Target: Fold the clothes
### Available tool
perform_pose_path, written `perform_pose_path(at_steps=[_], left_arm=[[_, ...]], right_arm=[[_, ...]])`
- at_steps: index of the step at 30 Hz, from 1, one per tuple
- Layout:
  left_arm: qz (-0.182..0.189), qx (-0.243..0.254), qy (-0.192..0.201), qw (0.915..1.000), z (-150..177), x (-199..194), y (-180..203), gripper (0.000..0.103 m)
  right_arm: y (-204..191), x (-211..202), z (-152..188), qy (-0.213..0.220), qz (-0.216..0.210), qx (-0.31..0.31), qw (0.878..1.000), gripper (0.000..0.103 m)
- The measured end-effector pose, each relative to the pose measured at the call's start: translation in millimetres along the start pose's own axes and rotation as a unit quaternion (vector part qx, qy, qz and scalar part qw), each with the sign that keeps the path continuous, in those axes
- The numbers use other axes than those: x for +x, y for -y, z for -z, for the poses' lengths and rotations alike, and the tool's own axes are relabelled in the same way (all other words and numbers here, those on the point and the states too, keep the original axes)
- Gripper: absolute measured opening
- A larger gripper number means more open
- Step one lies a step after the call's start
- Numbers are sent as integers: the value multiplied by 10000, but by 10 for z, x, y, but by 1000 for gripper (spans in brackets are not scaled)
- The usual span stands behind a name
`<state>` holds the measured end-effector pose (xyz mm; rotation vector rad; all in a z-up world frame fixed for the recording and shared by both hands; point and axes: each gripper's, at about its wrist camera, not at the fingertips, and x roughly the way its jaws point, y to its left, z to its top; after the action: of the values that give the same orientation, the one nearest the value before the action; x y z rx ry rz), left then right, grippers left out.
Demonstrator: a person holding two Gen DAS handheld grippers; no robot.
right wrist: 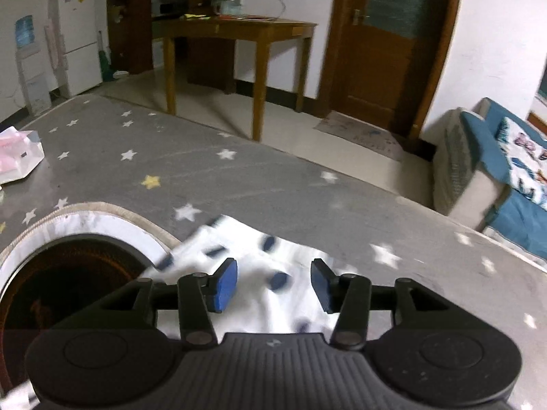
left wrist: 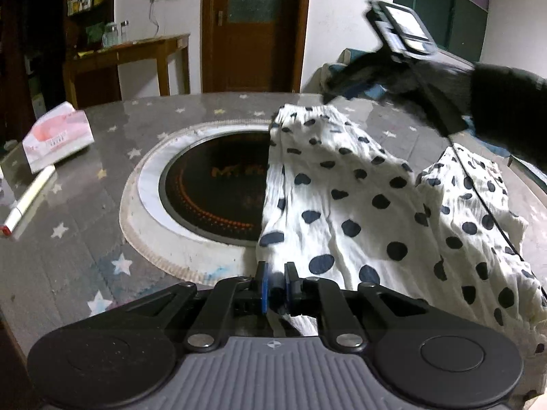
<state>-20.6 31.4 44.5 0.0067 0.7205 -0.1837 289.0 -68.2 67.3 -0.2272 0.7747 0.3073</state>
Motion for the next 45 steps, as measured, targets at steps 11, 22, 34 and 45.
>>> perform_pose_path(at_steps=[11,22,34,45], left_arm=[[376,326,294,9983,-10,-201,461,60],[1230,720,186,9896,65,-81,1058,61],[1651,1232,-50,9785,235,27,1246,61],[1718,1332,-82,9760,264,44,1239,61]], right_arm=[[846,-856,1072,-152,476,829,9953,52],[1295,-1211,1863,-120,803,1430,9864,52],[1485,-755,1682,-95,970,1509,9837,52],[1576,-415,1413,71,978,1561,9829,64]])
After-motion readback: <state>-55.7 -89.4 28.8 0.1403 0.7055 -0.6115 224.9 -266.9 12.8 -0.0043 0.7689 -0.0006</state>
